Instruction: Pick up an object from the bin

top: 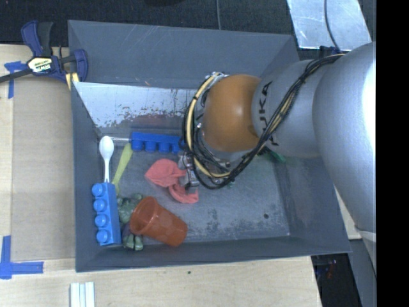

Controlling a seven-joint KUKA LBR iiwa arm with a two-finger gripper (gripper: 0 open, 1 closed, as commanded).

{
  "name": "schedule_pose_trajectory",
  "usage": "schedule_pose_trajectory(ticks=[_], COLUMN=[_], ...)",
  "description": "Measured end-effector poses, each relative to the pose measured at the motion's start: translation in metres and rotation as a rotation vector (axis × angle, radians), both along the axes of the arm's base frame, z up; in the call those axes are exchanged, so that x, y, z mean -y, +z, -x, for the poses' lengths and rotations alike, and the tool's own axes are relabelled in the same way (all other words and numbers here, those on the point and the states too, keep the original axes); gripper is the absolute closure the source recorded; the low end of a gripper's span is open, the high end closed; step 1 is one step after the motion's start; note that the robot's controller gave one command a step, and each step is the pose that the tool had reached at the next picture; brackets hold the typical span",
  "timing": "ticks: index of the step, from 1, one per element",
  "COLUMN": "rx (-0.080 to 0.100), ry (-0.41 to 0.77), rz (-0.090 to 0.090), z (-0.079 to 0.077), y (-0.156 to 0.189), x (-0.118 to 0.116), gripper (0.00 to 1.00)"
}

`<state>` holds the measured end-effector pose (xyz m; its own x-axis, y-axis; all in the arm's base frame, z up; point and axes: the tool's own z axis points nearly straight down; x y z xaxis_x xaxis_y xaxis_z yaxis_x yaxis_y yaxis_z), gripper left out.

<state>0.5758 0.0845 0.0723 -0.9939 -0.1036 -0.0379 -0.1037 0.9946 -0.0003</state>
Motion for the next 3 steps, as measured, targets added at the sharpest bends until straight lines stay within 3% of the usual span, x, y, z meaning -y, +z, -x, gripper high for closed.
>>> schedule_pose_trajectory(ticks=[1, 2, 3], rx=[0.0, -0.007, -0.005], ry=[0.0, 0.019, 0.014], rz=[0.0, 0.002, 0.001], z=[0.0, 0.006, 0.004], y=[0.0, 0.055, 0.132], x=[0.0, 0.005, -0.006], gripper=[1.0, 1.0, 1.0])
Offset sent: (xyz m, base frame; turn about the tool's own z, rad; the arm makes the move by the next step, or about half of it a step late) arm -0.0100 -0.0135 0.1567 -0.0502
